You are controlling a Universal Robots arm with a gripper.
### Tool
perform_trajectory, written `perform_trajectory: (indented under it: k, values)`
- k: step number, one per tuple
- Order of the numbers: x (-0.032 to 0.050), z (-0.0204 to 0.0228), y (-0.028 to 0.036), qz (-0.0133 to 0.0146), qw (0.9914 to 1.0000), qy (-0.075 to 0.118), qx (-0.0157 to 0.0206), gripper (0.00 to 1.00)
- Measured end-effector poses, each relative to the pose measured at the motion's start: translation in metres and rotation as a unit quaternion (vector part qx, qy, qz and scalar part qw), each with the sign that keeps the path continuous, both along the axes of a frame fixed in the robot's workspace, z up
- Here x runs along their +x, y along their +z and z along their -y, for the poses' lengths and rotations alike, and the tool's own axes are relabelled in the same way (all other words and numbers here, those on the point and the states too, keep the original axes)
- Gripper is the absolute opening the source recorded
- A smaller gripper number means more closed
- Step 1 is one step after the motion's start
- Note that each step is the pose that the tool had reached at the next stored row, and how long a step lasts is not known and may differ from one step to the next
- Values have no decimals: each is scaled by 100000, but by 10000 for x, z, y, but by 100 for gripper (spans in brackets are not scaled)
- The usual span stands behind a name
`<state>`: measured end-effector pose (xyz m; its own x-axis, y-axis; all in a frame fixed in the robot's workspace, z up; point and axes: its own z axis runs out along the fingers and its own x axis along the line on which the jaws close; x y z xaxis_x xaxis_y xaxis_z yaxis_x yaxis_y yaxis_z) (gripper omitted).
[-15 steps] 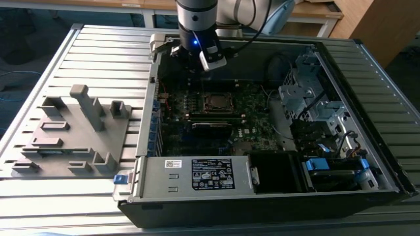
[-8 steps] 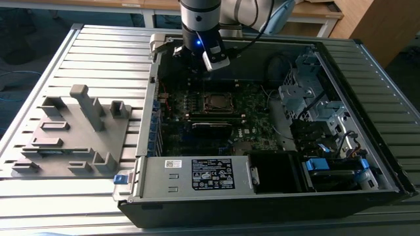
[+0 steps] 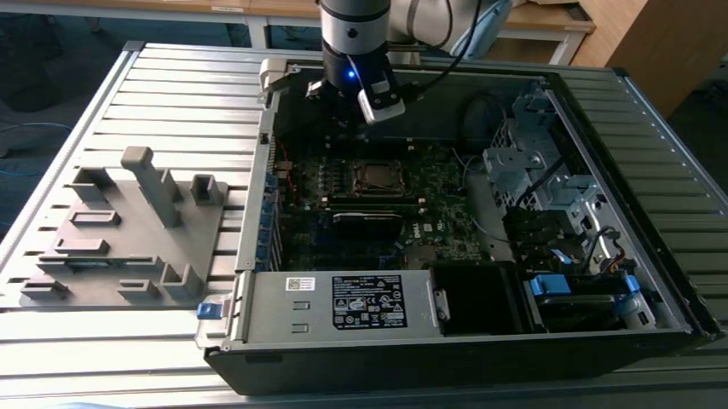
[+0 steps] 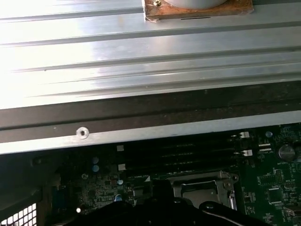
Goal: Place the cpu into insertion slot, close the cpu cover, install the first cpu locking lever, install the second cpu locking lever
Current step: 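Install the first cpu locking lever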
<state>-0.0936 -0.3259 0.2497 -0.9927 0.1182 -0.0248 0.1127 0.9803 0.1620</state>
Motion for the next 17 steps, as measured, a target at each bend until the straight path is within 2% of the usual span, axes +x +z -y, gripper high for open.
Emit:
perform_trajectory:
  k: [17]
  values:
    - [164,0,-5,-1,100000,0,-1,11]
